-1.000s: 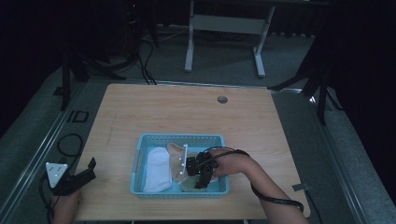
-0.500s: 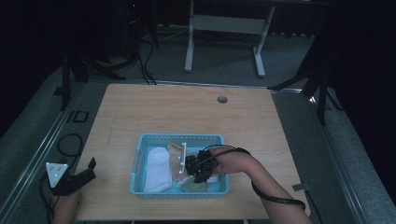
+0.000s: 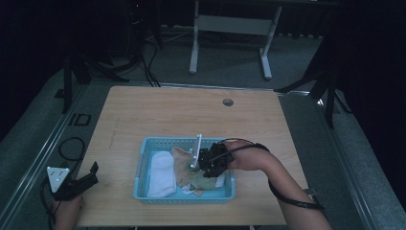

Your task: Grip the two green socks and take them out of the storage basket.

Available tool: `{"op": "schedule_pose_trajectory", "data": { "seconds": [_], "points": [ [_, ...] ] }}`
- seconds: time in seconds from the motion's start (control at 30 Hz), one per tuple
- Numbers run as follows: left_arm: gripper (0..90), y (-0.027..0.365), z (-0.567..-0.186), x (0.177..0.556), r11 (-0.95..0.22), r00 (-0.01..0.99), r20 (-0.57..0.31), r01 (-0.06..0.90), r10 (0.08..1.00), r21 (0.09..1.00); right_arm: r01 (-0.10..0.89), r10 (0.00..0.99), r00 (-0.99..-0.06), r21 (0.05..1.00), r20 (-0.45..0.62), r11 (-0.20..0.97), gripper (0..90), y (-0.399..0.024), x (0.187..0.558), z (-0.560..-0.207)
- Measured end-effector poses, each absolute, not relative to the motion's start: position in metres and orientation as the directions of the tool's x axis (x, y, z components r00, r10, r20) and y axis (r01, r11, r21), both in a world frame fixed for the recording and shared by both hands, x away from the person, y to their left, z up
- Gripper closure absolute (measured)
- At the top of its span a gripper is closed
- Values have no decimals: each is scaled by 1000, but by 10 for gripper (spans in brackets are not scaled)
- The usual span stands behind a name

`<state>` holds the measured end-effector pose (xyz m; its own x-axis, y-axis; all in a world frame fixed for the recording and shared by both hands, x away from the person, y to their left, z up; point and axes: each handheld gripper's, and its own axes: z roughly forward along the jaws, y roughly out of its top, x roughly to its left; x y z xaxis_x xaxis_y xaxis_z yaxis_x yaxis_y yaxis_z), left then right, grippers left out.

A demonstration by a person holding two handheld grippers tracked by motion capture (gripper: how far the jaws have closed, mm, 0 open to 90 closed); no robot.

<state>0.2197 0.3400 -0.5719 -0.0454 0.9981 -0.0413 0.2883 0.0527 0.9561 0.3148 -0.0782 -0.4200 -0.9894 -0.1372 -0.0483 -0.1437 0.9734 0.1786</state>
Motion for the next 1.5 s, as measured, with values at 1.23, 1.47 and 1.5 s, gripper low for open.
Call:
{"op": "schedule_pose_trajectory", "data": {
  "seconds": [1.23, 1.47, 1.5],
  "points": [
    [4, 339, -572, 221, 39, -57, -22, 299, 998, 954, 128, 125, -992, 125, 24, 984, 796, -240, 327, -450],
    [4, 339, -572, 221, 43, -61, -26, 300, 998, 953, 148, 144, -988, 77, 54, 986, 795, -243, 331, -477],
    [3, 339, -572, 221, 43, -60, -26, 300, 998, 953, 151, 147, -988, 68, 55, 986, 795, -243, 332, -480]
  ]
}}
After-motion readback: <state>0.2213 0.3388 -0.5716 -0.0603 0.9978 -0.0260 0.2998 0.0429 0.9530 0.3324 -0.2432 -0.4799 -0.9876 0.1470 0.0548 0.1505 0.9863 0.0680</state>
